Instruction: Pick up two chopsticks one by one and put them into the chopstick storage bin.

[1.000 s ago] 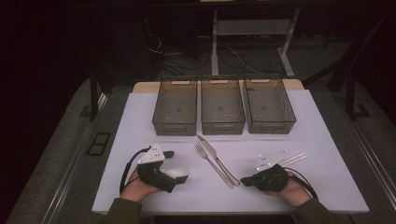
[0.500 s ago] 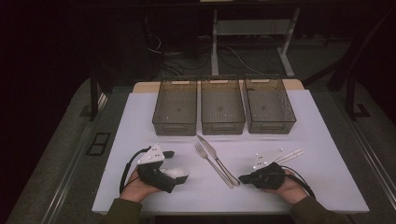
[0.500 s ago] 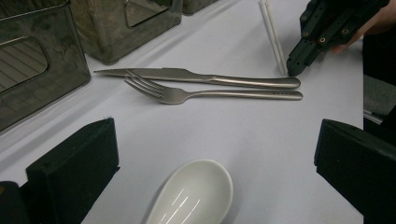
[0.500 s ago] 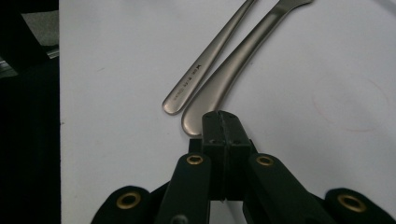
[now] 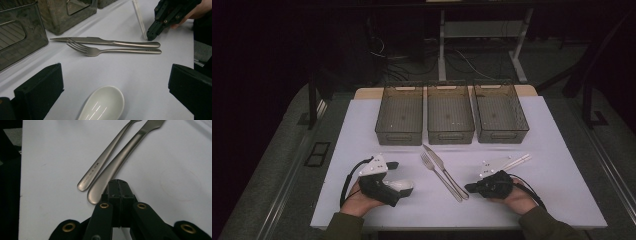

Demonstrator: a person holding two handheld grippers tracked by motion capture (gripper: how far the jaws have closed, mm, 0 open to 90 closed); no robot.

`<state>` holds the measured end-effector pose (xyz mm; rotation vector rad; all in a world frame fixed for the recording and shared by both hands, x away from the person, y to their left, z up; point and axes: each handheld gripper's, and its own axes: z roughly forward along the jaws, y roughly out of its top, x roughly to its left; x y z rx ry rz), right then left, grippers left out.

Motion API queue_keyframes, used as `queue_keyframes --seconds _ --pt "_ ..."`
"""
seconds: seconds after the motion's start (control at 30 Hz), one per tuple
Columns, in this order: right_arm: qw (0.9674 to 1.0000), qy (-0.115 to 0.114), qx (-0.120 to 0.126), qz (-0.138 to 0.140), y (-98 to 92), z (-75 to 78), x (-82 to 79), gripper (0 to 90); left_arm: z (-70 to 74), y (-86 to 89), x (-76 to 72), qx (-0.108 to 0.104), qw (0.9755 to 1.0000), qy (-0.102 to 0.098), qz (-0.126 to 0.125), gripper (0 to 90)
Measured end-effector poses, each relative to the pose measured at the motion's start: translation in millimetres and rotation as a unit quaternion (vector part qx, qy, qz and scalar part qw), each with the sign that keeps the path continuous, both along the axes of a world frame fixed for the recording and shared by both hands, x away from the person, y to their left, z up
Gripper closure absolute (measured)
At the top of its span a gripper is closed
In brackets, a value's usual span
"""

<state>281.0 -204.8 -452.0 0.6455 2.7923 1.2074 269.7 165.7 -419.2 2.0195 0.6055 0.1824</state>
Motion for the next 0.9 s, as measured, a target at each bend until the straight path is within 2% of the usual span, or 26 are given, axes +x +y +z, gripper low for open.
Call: queue_keyframes --seconds 0.9 --pt "0.9998 -0.011 0.006 -0.015 15.9 -1.9 25.1 89.7 0.8 0.9 -0.5 -0.003 1.0000 -0.002 -0.001 0.0"
